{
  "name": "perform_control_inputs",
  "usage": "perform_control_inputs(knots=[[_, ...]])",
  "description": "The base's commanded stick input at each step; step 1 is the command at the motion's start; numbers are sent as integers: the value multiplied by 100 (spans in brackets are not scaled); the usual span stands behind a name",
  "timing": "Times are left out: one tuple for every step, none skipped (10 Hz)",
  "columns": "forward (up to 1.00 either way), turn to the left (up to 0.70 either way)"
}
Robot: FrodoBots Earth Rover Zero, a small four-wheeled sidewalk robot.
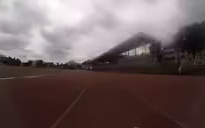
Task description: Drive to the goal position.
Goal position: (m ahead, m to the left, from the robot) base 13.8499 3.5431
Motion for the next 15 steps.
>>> perform_control_inputs(knots=[[67, 0], [67, 0], [67, 0], [67, 0], [67, 0], [67, 0], [67, 0], [67, 0], [67, 0], [67, 0], [67, 0], [67, 0], [67, 0], [67, 0], [67, 0]])
